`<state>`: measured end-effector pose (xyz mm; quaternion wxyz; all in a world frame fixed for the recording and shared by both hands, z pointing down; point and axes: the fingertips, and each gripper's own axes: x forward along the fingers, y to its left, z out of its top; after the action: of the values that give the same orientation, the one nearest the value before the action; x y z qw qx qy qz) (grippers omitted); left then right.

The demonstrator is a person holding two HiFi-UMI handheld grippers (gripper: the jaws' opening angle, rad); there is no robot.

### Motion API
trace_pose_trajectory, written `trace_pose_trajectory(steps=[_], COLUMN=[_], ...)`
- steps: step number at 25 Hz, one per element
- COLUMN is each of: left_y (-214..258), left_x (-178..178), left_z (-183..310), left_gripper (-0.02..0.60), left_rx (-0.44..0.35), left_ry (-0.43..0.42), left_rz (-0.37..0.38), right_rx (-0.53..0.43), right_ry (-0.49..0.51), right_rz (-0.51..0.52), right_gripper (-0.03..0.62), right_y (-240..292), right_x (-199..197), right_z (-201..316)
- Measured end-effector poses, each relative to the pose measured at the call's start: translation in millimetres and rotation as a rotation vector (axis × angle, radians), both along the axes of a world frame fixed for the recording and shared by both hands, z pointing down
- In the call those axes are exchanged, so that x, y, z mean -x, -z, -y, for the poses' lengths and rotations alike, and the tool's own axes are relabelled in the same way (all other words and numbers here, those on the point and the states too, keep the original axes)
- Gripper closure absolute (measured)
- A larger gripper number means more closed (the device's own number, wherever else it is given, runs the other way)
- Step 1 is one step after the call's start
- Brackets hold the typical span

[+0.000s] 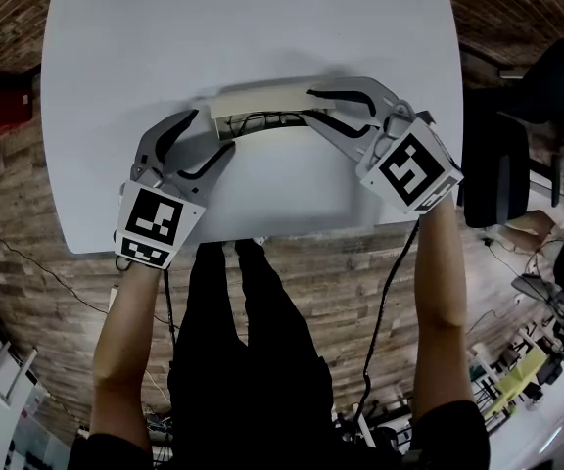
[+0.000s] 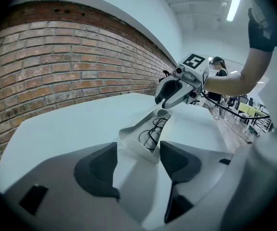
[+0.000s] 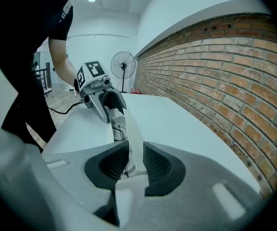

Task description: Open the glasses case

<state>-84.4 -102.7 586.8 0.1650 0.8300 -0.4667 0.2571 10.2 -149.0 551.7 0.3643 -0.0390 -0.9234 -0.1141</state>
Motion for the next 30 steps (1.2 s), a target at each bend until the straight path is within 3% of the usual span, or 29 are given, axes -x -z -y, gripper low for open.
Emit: trace_pose_trajectory(steps=[9,13,18,30], left_y=[0,0,0,0], left_x=[0,0,-3,-1], left_z=[0,-1,-1,1], left_gripper=[0.304,0.304,0.304,0.312], left_rx=[0.000,-0.003,-0.004,0.033], left_ry=[-0.001,0.000,-0.001,-0.038], left_rz=[-0.001,-0.002,-0.002,-0.008], right_rx=[0.001,-0.029,0.014,0.012], right_ry=[-0.047,-0.025,-0.094,-0.125], right_rz=[0.056,0.028,0.101,0.100], right_gripper=[0.523,0.525,0.527,0.530], right_y=[3,2,1,-1], right_x=[7,9,13,24], right_z=[13,20,28,50])
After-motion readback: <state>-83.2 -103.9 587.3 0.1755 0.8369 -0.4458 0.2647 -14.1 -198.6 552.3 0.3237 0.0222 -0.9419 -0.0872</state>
